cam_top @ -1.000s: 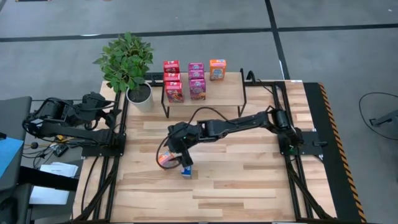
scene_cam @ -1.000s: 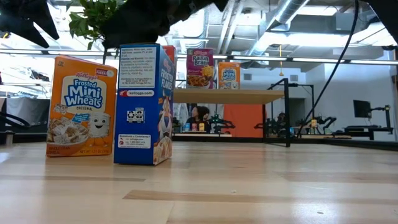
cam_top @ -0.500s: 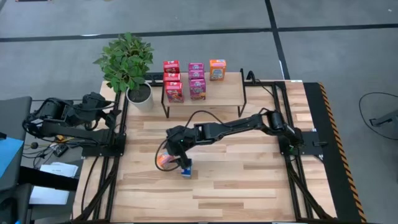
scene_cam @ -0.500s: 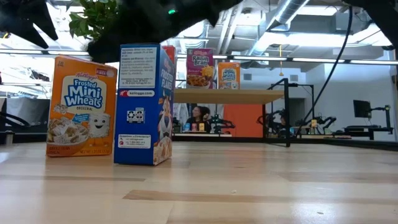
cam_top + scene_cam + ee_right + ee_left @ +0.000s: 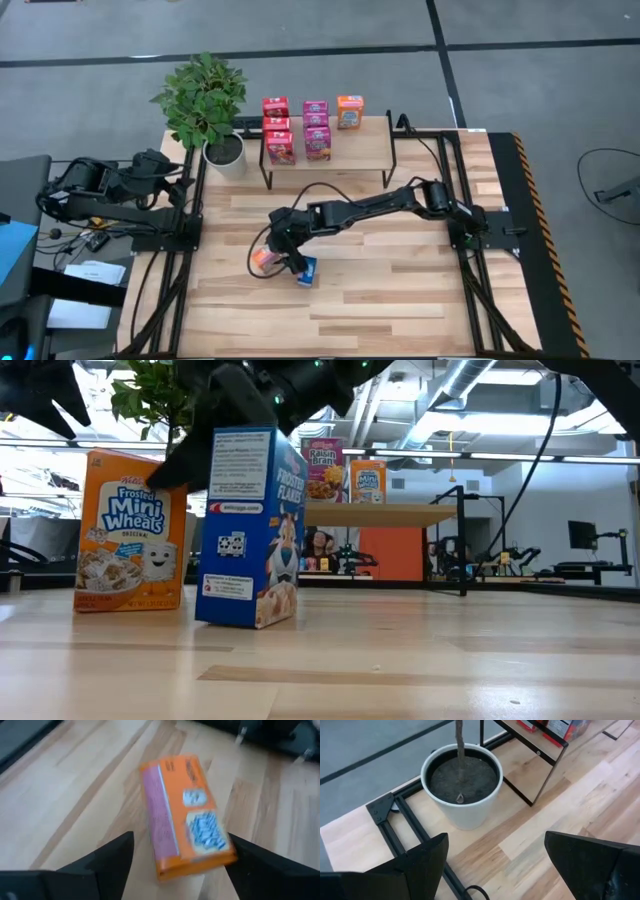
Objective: Stack cereal on shelf
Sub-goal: Put the orange cereal box on the shelf aligned with the other orange cereal box on the shelf
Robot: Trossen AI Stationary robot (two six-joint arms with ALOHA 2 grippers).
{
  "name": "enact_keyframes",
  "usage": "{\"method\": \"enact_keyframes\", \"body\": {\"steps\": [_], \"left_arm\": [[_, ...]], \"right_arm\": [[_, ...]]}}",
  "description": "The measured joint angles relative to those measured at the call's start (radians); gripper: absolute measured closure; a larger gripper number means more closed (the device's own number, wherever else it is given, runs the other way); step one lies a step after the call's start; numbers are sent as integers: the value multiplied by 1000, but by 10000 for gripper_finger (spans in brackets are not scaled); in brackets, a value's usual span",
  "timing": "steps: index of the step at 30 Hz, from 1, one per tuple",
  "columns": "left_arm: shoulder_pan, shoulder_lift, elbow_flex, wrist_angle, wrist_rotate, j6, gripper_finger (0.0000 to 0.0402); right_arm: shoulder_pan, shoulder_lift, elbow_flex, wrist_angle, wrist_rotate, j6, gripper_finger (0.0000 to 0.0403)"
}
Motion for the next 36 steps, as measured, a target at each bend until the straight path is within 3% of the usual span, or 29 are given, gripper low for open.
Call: {"method": "enact_keyframes", "body": {"steps": [16,24,29,36], "left_arm": [[0,0,0,0,-12,8,81],[0,0,0,-1,-25,8,81],[0,0,0,-1,-31,8,81],[0,0,0,-1,-33,8,81]], "right_arm": [[-4,-21,6,-1,3,85,208],[-35,-35,103,-91,3,94,215],[-60,-42,207,-226,3,95,208],[-103,-45,485,-552,-31,112,217]]}}
